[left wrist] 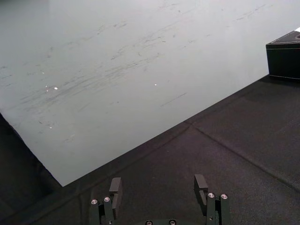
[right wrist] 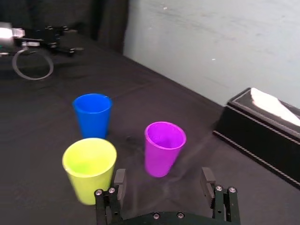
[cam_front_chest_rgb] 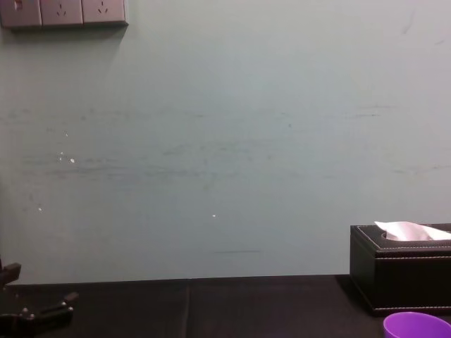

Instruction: Stack the three plastic cups sequentially using one hand.

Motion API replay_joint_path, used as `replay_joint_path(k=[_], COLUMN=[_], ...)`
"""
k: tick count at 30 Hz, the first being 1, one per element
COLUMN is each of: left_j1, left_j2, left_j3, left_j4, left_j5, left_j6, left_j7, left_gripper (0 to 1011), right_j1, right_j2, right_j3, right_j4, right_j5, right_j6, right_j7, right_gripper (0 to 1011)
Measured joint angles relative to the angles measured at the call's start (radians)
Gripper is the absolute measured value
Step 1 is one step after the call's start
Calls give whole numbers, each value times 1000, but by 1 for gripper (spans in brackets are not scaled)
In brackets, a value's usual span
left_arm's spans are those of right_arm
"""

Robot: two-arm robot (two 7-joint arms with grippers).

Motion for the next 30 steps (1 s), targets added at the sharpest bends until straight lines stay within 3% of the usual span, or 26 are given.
replay_joint_path(k=[10,30], left_j1=[0,0], left_j2=[0,0], left_j3=[0,0], left_j4=[0,0], left_j5=[0,0], left_j6=[0,0], left_j7=[0,0], left_gripper=[1010,1010], right_j1=[-39,-5], right_j2=[7,-53], right_j3=[3,-67], right_j4=[-10,12], right_j5=[-6,-97], right_j6=[-15,15], right_j7=[67,137], right_gripper=[1002,1002])
